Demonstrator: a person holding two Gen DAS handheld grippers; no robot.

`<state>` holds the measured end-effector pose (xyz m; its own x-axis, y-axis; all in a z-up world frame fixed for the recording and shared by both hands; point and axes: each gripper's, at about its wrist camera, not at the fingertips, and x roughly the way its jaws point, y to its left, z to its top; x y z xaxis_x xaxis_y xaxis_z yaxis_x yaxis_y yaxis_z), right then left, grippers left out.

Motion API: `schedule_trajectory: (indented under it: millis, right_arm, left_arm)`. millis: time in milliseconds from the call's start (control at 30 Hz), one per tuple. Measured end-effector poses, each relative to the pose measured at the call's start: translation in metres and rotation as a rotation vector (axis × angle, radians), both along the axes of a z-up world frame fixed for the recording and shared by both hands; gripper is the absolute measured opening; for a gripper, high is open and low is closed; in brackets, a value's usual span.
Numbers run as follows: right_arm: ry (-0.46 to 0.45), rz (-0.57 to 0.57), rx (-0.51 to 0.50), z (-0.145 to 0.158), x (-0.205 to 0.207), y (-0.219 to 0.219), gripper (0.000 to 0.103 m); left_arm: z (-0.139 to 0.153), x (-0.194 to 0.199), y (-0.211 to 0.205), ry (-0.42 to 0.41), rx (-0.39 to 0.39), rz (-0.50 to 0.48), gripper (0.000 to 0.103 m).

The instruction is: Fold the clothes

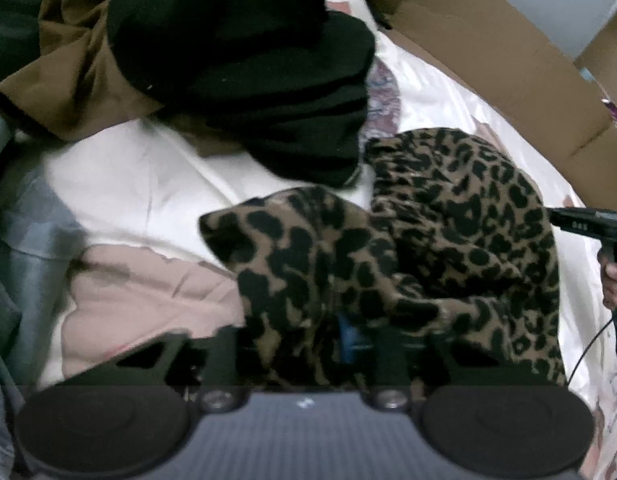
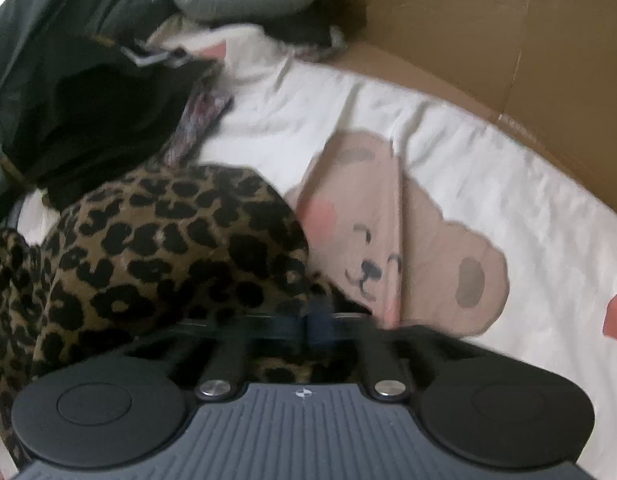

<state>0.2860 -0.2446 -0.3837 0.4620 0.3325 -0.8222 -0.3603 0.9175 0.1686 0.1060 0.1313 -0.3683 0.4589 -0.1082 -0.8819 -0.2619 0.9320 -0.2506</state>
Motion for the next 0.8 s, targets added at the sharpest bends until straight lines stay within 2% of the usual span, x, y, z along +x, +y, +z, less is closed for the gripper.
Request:
schedule_trajectory:
  millis: [33, 167, 500, 800]
  right_arm:
    - [-0.003, 0.003, -0.008, 0.002, -0.003, -0.001, 0.0]
    - [0.004, -0.038, -0.017, 0.014, -0.014, -0.016, 0.0]
    - [0.034, -0.208, -0.052, 0.049, -0.074, -0.076, 0.0]
    - [0.1, -0.33, -0.082, 0.061, -0.153, -0.12, 0.0]
  left_arm:
    - [0.002, -0.001, -0.001, -0.006, 0.002, -0.007, 0.013]
    - [0.011, -0.005, -0.003, -0.027, 0.001, 0.01, 0.006]
    - [0.029, -0.019, -0.008, -0.041, -0.042, 0.027, 0.004]
    - [0.032, -0.029, -0.027, -0.021, -0.092, -0.029, 0.004]
